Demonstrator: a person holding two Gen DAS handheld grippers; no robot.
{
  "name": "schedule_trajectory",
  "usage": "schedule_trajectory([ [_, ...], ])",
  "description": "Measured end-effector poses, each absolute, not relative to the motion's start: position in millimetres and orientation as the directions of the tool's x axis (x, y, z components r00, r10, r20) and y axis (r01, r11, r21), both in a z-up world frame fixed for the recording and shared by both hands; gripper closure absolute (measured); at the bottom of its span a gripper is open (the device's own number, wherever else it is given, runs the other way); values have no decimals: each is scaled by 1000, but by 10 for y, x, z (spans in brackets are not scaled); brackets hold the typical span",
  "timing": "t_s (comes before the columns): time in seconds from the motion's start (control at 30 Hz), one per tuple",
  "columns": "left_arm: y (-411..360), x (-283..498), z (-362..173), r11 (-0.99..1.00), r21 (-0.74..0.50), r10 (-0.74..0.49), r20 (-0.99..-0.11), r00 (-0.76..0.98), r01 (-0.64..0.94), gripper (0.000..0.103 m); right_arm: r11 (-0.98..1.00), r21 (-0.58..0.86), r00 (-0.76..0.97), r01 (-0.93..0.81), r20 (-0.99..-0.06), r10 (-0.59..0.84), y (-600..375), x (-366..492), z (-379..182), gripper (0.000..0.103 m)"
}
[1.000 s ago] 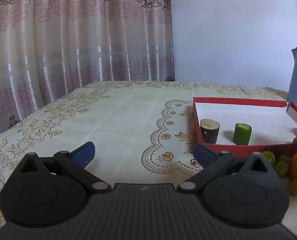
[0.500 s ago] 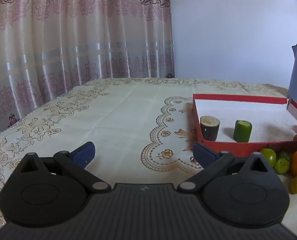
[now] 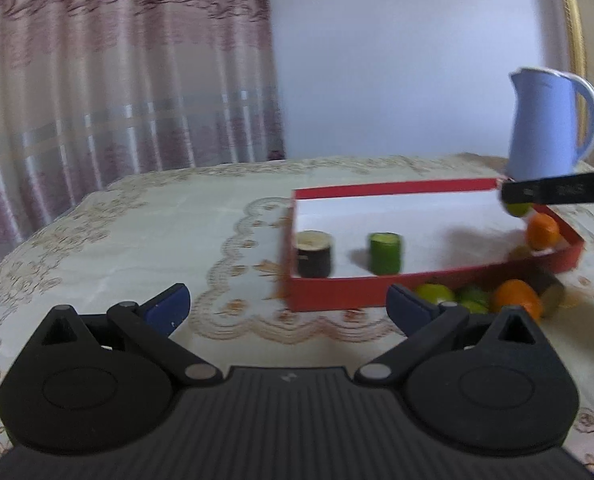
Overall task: Organize fruits
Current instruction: 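Carry the green fruit into the red tray and open the right gripper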
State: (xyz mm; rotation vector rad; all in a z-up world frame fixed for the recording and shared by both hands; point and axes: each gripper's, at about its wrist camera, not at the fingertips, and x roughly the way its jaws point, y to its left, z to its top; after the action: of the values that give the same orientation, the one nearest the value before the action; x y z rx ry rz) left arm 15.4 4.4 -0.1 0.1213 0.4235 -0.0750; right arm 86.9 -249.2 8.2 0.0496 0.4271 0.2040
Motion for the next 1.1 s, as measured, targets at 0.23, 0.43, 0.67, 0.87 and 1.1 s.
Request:
schedule_trajectory([
  [0.23, -292, 172, -6, 984, 118, -66, -432, 899, 129, 0, 978, 90, 893, -187, -400, 207, -2488, 864, 63, 70],
  [0.43, -419, 182, -32, 984, 119, -68, -438, 896, 133, 0, 977, 100, 898, -186, -387, 210, -2515, 862, 79, 70],
  [0.67, -399, 247, -117, 988, 101, -59, -459, 886, 118, 0, 980, 95, 909, -174, -368, 196, -2536, 863, 94, 70],
  [0.87, -341, 271, -146, 991, 65, -72, -475, 877, 117, 0, 983, 88, 908, -161, -377, 183, -2523, 909, 56, 69],
  [1.1, -328, 274, -142, 991, 50, -83, -477, 875, 122, 0, 989, 72, 900, -128, -410, 147, -2515, 970, -19, 69],
])
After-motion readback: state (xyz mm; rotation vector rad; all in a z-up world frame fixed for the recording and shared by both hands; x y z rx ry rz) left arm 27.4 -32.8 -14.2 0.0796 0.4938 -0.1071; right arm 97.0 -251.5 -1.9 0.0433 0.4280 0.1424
